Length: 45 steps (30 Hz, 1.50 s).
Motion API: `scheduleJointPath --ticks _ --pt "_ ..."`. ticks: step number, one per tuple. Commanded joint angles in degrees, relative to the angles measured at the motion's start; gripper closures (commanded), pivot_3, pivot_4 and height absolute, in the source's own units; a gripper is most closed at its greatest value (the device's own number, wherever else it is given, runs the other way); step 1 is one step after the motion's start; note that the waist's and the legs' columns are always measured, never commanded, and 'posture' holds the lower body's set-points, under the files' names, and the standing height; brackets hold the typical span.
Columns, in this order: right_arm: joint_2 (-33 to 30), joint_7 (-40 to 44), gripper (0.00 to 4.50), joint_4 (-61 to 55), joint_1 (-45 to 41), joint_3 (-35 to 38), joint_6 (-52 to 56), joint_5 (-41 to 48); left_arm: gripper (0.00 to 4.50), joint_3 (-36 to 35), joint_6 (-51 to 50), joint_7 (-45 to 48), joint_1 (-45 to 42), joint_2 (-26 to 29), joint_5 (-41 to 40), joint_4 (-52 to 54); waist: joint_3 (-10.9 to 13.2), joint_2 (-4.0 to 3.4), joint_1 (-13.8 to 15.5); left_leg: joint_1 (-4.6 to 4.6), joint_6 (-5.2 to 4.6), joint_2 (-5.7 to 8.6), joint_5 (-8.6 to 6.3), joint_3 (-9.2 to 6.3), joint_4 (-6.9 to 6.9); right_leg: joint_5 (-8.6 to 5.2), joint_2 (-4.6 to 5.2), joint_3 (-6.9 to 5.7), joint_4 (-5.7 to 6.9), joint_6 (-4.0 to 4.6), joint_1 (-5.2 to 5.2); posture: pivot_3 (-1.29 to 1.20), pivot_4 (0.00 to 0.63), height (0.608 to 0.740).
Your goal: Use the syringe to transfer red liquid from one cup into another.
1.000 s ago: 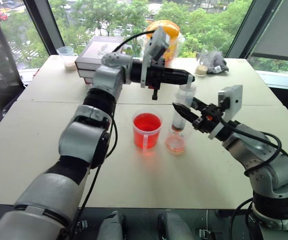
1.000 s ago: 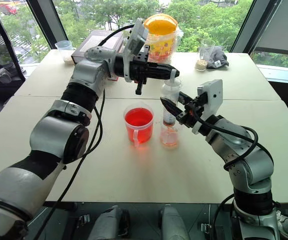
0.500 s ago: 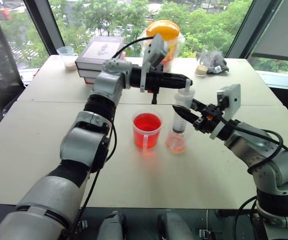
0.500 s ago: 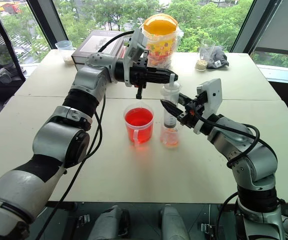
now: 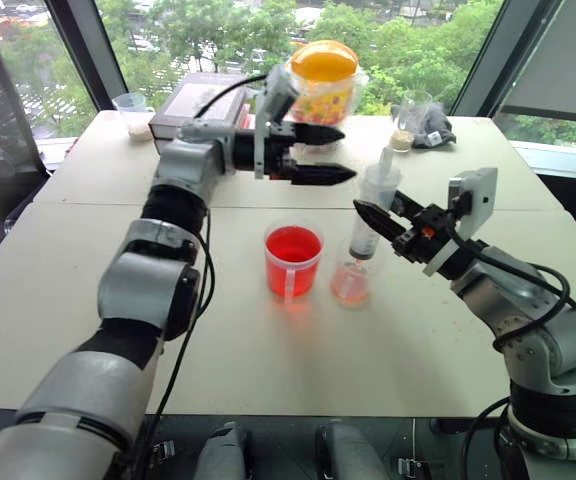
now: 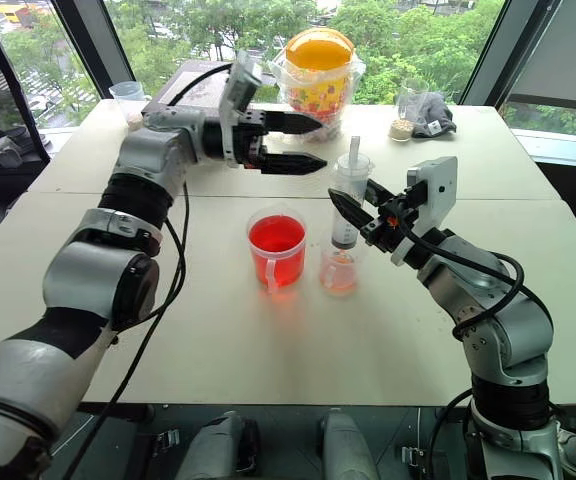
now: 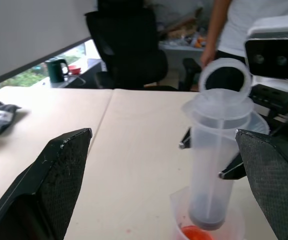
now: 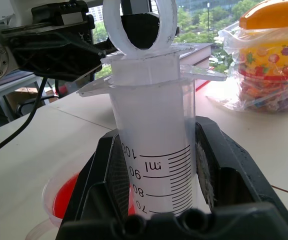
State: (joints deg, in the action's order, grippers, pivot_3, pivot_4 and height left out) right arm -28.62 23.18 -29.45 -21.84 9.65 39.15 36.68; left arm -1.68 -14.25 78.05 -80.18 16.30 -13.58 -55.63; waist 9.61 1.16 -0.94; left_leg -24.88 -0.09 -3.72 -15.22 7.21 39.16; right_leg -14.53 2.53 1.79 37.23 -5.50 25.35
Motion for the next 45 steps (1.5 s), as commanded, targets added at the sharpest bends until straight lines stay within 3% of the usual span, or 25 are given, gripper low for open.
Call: scheduleJointPath --ticks 1,6,12,15,17,20,24,34,40,45 --pt "-0.1 0.3 3.06 -0.8 -0.2 1.3 -1.6 0.1 0.07 -2.5 -2.1 0.0 1.1 3.3 -2.2 3.1 0.0 -0.01 0.0 0.00 0.00 0.00 0.00 -0.01 0.00 0.00 0.00 -0.01 0.01 0.00 0.00 0.00 0.150 0.740" --pt "-0.2 -1.1 3.06 -0.4 -2.4 3.2 0.4 2.3 0.07 -1.2 -8.0 2.5 9.3 6.9 -4.3 15.8 0.0 -0.03 0.1 0.01 0.02 -0.02 0.01 0.00 0.01 0.00 0.02 -0.05 0.04 0.00 -0.01 0.00 0.150 0.740" --pt "-4.4 -15.0 3.06 7.4 -20.3 13.9 21.8 15.8 0.07 -0.6 -16.1 -0.6 21.6 9.5 -7.2 34.8 0.0 -0.03 0.1 0.01 0.06 -0.04 0.04 0.08 0.11 0.02 0.12 -0.03 0.18 0.00 0.01 0.00 0.150 0.740" --pt "-10.5 -19.9 3.06 17.0 -30.7 16.4 35.7 15.7 0.07 -0.8 -20.2 -2.3 26.8 10.7 -9.8 43.6 0.0 -0.05 0.3 0.05 0.07 -0.08 0.05 0.02 0.08 0.01 0.09 -0.10 0.26 0.01 0.02 0.00 0.150 0.740" --pt "-15.0 -18.7 3.06 22.6 -34.6 15.6 43.3 15.4 0.07 -0.6 -21.9 -3.3 29.5 11.3 -11.2 47.9 0.0 -0.05 0.4 0.04 0.07 -0.08 0.05 0.01 0.03 0.01 0.10 -0.12 0.22 0.02 0.01 0.00 0.150 0.740" --pt "-20.3 -16.3 3.06 29.7 -36.5 11.8 49.8 12.8 0.07 0.1 -23.0 -4.2 32.3 12.1 -12.5 52.0 0.0 -0.05 0.2 0.04 0.06 -0.06 0.04 0.04 0.00 0.01 0.12 -0.10 0.08 0.02 -0.01 0.00 0.150 0.740" --pt "-26.0 -8.9 3.06 39.2 -32.1 -0.8 52.1 8.2 0.07 0.2 -23.8 -6.7 34.7 12.0 -13.9 55.1 0.0 -0.05 0.1 0.04 0.04 -0.04 0.03 0.06 0.00 0.01 0.12 -0.06 0.04 0.02 -0.02 0.00 0.150 0.740" --pt "-25.0 7.4 3.06 52.4 -32.6 -20.5 42.1 -3.6 0.07 0.9 -24.9 -9.0 38.2 13.8 -16.1 59.2 0.0 -0.10 -0.2 0.05 0.04 -0.04 0.03 0.08 0.00 0.02 0.05 0.00 0.09 0.00 0.05 0.00 0.150 0.740" --pt "-22.2 11.5 0.11 55.9 -33.6 -22.1 39.3 -8.3 0.00 0.5 -27.1 -9.9 39.3 15.2 -19.3 61.2 0.0 -0.10 0.1 0.04 0.04 -0.03 0.04 0.10 0.01 0.02 0.08 0.00 0.07 0.00 0.04 0.00 0.150 0.740" --pt "-24.3 14.0 0.04 51.0 -33.1 -20.4 39.1 -9.7 0.00 -0.1 -28.5 -10.6 39.8 16.7 -21.5 62.4 0.0 -0.10 0.1 0.04 0.04 -0.03 0.03 0.10 0.01 0.02 0.08 0.00 0.07 0.00 0.03 0.00 0.150 0.740"
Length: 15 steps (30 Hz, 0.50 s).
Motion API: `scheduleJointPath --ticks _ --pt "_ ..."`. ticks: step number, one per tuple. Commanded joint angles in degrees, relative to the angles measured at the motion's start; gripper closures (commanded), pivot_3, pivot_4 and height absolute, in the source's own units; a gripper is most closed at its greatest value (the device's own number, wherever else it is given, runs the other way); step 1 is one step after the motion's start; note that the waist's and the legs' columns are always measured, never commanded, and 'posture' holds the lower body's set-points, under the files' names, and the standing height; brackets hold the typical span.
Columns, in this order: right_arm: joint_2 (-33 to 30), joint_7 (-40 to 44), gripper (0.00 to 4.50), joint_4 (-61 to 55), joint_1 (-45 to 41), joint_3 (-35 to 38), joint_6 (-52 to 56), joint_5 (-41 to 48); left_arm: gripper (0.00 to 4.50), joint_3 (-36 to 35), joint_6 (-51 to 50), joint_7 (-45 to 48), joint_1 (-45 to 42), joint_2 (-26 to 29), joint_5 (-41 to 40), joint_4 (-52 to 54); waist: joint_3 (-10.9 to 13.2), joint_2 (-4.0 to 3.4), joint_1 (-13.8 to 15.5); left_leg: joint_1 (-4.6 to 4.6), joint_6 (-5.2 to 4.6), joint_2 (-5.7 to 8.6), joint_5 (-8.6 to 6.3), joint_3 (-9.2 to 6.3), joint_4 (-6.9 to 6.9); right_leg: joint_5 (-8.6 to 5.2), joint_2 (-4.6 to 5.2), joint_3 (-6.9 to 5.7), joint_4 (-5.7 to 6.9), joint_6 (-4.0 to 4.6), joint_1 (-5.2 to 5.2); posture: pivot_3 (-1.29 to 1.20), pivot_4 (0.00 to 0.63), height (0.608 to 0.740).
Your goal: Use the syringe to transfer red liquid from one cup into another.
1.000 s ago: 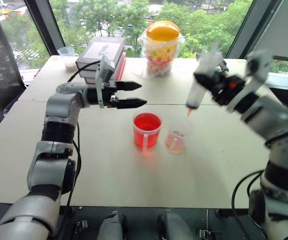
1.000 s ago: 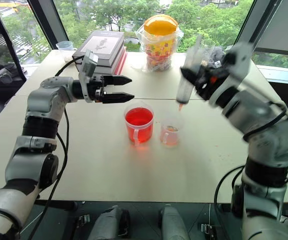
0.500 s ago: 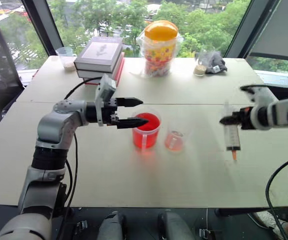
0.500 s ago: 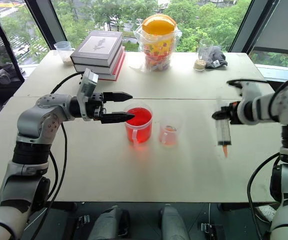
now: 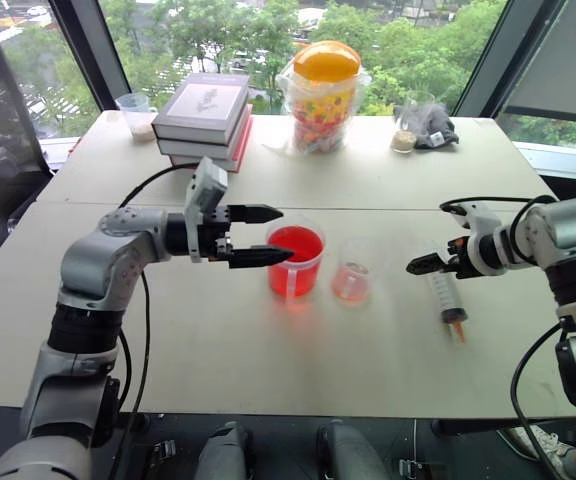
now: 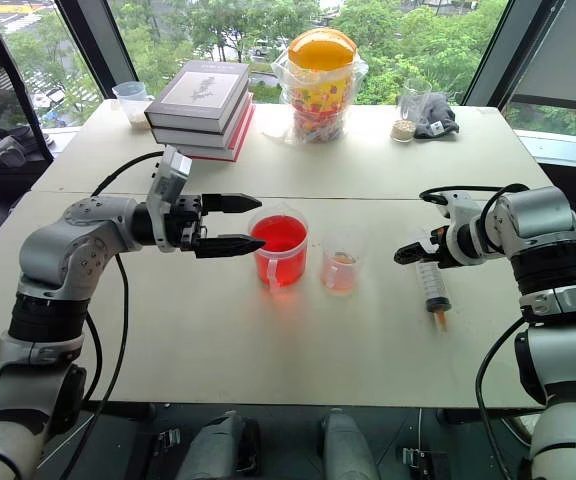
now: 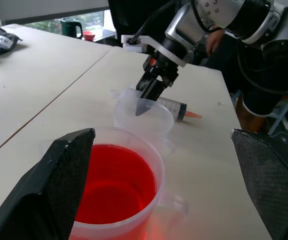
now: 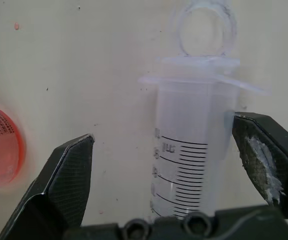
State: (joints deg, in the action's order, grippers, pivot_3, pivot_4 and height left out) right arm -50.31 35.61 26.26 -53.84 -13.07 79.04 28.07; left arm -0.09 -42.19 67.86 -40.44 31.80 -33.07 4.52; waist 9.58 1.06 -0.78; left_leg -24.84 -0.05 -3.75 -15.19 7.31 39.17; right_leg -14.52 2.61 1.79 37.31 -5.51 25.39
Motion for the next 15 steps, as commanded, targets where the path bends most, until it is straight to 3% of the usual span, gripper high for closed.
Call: scheduleJointPath --ticks 1,5,8,11,15 --pt "-3.8 2.2 0.04 -7.2 -0.5 2.7 -1.4 -1.2 0.00 -1.9 -0.9 -0.6 0.3 1.6 -2.4 2.7 0.0 -0.01 0.0 0.00 0.00 0.00 0.00 0.00 0.00 0.00 0.00 0.00 0.00 0.00 0.01 0.00 0.150 0.740" --pt "-12.9 9.9 0.04 -28.5 7.3 10.4 -7.8 3.4 0.00 -3.0 -2.1 -1.3 1.7 4.0 -3.9 4.5 0.0 -0.02 0.2 -0.02 0.01 -0.01 0.00 -0.03 -0.05 -0.02 0.00 -0.03 -0.03 -0.03 0.02 0.00 0.150 0.740" --pt "-18.8 17.6 0.04 -42.8 15.9 21.4 -9.6 10.0 0.00 -4.4 -4.0 -1.3 3.5 6.6 -6.0 6.2 0.0 -0.01 0.1 -0.02 0.01 -0.02 -0.01 -0.05 -0.09 -0.06 0.00 -0.04 -0.07 -0.08 0.01 0.00 0.150 0.740" --pt "-18.9 20.3 0.04 -50.2 23.0 32.2 -9.2 14.5 0.00 -5.0 -4.6 -1.0 5.2 9.3 -6.5 6.5 0.0 0.01 -0.1 0.05 0.01 -0.04 -0.01 -0.08 -0.04 -0.06 0.01 -0.08 -0.09 -0.08 -0.10 0.00 0.150 0.740" --pt "-16.9 18.9 0.04 -57.9 31.7 40.4 -9.2 16.4 0.00 -4.9 -4.7 -0.9 6.1 11.1 -7.0 6.9 0.0 0.03 -0.1 0.55 0.01 -0.03 -0.02 -0.05 -0.01 -0.18 0.07 -0.07 -0.14 0.16 -0.56 0.00 0.150 0.740"
